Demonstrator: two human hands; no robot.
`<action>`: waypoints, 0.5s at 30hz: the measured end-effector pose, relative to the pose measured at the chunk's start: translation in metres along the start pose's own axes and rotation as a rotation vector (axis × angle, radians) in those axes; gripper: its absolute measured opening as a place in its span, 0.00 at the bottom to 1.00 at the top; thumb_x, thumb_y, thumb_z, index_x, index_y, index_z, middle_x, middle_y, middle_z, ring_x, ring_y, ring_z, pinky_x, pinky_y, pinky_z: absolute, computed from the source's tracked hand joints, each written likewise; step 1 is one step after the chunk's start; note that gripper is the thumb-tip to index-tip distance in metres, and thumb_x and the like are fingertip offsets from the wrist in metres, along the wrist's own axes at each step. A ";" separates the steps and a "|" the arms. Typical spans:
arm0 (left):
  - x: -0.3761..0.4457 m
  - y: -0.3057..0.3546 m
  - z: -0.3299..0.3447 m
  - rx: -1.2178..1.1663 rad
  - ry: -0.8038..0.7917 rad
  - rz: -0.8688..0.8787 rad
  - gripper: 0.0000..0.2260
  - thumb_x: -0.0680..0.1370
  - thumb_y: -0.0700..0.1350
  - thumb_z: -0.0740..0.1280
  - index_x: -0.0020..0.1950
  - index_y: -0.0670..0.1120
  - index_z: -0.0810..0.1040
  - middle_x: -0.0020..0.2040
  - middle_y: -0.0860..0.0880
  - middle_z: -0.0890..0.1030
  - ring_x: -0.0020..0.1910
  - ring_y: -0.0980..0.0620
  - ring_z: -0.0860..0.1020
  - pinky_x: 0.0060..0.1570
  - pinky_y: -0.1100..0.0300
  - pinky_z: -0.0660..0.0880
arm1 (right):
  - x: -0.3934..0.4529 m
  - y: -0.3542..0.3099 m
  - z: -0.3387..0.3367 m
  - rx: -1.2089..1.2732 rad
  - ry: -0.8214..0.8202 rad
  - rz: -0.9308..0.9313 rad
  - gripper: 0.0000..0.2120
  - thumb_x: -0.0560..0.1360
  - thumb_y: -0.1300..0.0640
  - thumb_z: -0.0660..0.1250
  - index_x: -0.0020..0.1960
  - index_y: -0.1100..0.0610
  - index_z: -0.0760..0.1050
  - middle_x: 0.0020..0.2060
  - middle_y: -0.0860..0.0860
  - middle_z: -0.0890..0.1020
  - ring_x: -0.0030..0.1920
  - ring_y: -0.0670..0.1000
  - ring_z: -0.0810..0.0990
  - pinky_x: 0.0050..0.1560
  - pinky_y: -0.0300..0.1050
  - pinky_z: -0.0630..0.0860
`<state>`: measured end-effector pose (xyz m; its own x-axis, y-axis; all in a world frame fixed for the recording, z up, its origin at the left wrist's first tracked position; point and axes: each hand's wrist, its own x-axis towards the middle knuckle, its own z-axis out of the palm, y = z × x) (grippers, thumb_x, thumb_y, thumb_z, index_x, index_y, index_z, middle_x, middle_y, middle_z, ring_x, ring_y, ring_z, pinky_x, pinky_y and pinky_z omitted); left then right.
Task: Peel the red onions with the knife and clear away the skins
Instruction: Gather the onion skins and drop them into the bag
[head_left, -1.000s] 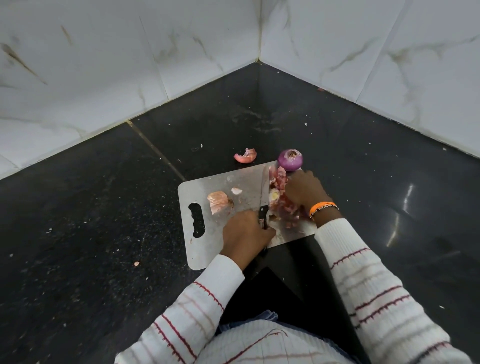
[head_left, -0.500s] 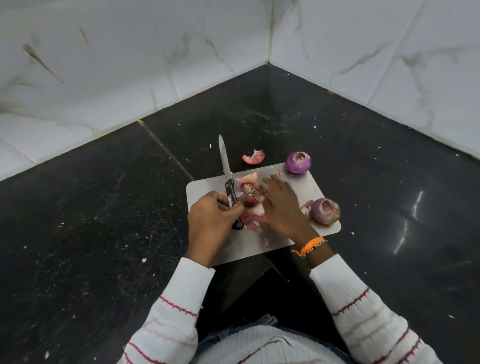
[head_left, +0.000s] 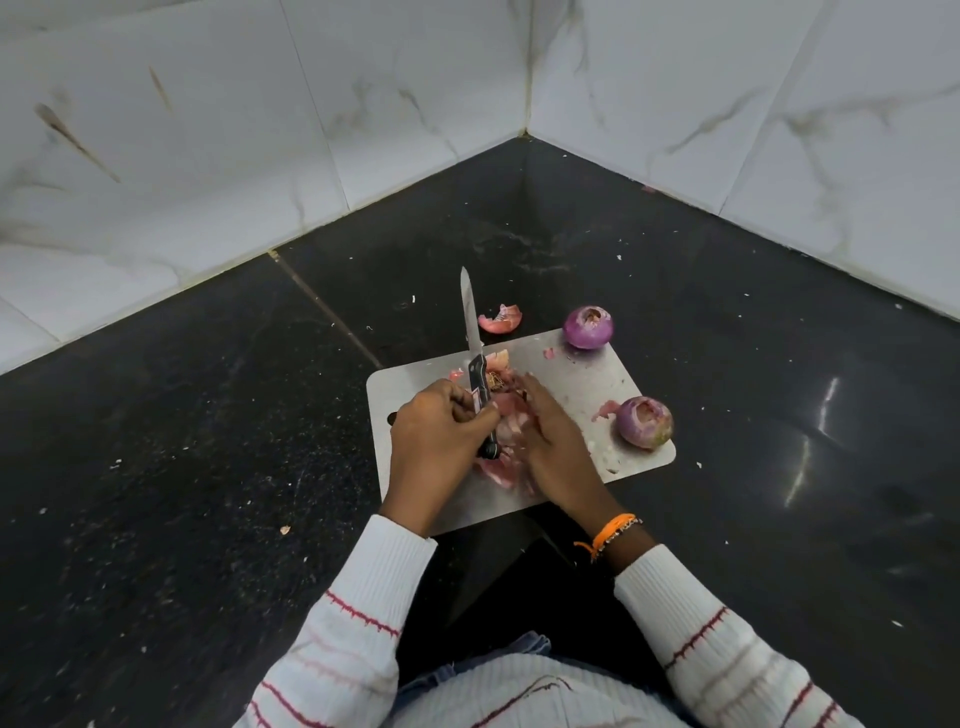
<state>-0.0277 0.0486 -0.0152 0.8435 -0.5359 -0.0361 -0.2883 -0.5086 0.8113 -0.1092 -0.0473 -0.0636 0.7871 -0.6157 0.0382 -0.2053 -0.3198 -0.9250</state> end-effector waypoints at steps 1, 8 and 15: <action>0.000 0.000 0.001 0.009 -0.022 0.016 0.07 0.72 0.47 0.70 0.38 0.47 0.75 0.32 0.48 0.80 0.32 0.51 0.78 0.32 0.61 0.70 | 0.001 -0.002 -0.005 0.020 0.099 0.015 0.17 0.79 0.63 0.55 0.67 0.58 0.67 0.57 0.43 0.72 0.57 0.39 0.71 0.51 0.17 0.61; -0.014 0.008 0.027 0.101 -0.309 0.181 0.08 0.74 0.46 0.69 0.37 0.47 0.72 0.32 0.44 0.79 0.31 0.49 0.76 0.31 0.62 0.68 | 0.002 -0.008 -0.033 0.152 0.184 0.263 0.08 0.77 0.60 0.61 0.50 0.58 0.79 0.41 0.50 0.82 0.38 0.45 0.78 0.36 0.31 0.73; -0.019 -0.001 0.030 0.055 -0.554 0.167 0.08 0.73 0.48 0.71 0.48 0.45 0.81 0.38 0.49 0.83 0.34 0.54 0.80 0.37 0.61 0.74 | -0.023 0.008 -0.040 -0.174 0.197 0.279 0.07 0.73 0.59 0.66 0.39 0.61 0.77 0.30 0.50 0.78 0.32 0.49 0.77 0.34 0.43 0.71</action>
<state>-0.0564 0.0392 -0.0329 0.4264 -0.8768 -0.2222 -0.4323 -0.4133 0.8015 -0.1520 -0.0647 -0.0569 0.5636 -0.8175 -0.1182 -0.5050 -0.2278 -0.8325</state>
